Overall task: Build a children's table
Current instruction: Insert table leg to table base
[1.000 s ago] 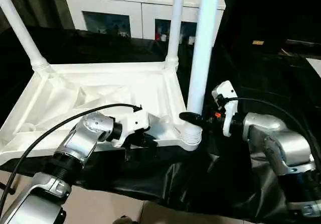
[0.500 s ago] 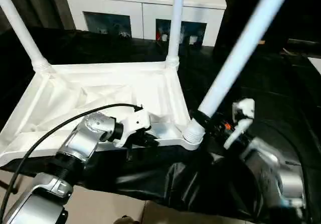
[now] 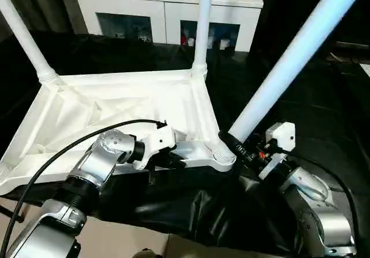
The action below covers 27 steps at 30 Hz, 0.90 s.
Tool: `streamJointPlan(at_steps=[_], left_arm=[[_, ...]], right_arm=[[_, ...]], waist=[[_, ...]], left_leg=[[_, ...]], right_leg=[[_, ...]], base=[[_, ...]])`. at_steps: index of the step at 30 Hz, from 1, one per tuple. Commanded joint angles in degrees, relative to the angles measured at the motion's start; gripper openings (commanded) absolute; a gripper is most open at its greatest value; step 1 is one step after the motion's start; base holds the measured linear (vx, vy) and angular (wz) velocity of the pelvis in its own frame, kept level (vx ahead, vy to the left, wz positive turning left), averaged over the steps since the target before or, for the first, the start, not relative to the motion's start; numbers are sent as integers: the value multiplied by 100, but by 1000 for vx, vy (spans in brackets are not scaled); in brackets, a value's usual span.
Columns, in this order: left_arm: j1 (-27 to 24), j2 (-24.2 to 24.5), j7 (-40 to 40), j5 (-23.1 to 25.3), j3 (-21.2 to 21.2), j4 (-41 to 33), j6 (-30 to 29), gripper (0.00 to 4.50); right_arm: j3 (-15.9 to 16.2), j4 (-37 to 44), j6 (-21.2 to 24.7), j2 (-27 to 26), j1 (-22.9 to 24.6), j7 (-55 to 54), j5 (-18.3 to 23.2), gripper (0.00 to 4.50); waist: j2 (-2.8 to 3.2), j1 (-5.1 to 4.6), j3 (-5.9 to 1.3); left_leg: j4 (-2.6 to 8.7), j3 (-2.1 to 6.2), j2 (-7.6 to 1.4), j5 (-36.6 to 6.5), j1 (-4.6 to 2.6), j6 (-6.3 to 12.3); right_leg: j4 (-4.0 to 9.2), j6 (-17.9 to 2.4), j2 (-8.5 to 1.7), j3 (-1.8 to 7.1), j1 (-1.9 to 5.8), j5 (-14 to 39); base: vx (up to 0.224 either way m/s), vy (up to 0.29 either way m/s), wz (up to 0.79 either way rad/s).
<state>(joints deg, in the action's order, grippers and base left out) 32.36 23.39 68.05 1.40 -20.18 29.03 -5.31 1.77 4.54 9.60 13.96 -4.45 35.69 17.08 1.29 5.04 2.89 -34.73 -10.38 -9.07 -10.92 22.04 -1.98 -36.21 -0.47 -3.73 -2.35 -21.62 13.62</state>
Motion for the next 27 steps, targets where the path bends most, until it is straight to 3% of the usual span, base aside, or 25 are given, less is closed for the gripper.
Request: streamJointPlan(at_steps=[1,2,3,4,6,7,15,20,23,25,27], left_arm=[[7,6,-193,-155,284,28,79,0],[5,11,-194,-156,286,24,78,0],[-11,30,-191,-167,297,-7,66,0],[-19,38,-190,-170,302,-21,62,0],[-21,45,-192,-167,303,-17,65,0],[-22,49,-197,-164,306,-7,67,0],[-30,55,-198,-165,304,-15,53,0],[-5,46,-201,-165,300,19,70,0],[44,51,-187,-165,299,53,68,0],[54,55,-185,-163,301,61,69,0],[66,74,-179,-153,302,77,81,0]], right_arm=[[168,-27,415,91,24,146,-86,184],[203,-41,552,119,-18,170,-67,184],[366,-52,793,260,-115,327,-80,184],[451,-41,938,334,-147,419,-65,184],[541,-28,1008,412,-173,519,-93,184],[678,-31,1183,535,-234,645,-126,184],[1078,-181,2040,914,-629,1079,-64,184],[1172,-417,2394,1029,-842,1187,-53,184],[988,-929,2514,946,-1039,1150,-18,184],[949,-1032,2486,937,-1058,1143,-23,184],[933,-1207,2453,942,-1086,1143,-67,184]], waist=[[-94,-33,-301],[-77,-31,-298],[-111,-42,-295],[-102,-37,-299],[-99,-34,-300],[-146,-35,-305],[-143,-33,-320],[-144,-29,-318],[-136,-36,-312],[-133,-48,-270],[-134,-51,-274]], left_leg=[[489,173,-442,-934,-104,321],[491,177,-442,-958,-113,318],[496,171,-446,-998,-112,307],[493,179,-445,-951,-114,303],[485,173,-446,-909,-107,308],[480,165,-440,-848,-111,328],[473,165,-444,-800,-127,301],[469,160,-441,-854,-131,259],[477,161,-442,-972,-146,190],[516,168,-446,-1289,-174,74],[533,183,-456,-1431,-196,-14]], right_leg=[[464,-1199,-536,295,186,465],[464,-1203,-532,293,175,520],[476,-1188,-531,295,175,603],[464,-1181,-532,292,187,606],[463,-1157,-536,300,187,562],[463,-1132,-536,295,186,533],[450,-1156,-521,290,184,450],[460,-1208,-537,295,194,501],[474,-1247,-541,296,190,655],[526,-1195,-540,301,174,1116],[546,-1137,-551,310,177,1355]], base=[[0,0,0],[0,0,0],[0,0,0],[0,0,0],[0,0,0],[0,0,0],[0,0,0],[0,0,0],[0,0,0],[0,0,0],[0,0,0]])
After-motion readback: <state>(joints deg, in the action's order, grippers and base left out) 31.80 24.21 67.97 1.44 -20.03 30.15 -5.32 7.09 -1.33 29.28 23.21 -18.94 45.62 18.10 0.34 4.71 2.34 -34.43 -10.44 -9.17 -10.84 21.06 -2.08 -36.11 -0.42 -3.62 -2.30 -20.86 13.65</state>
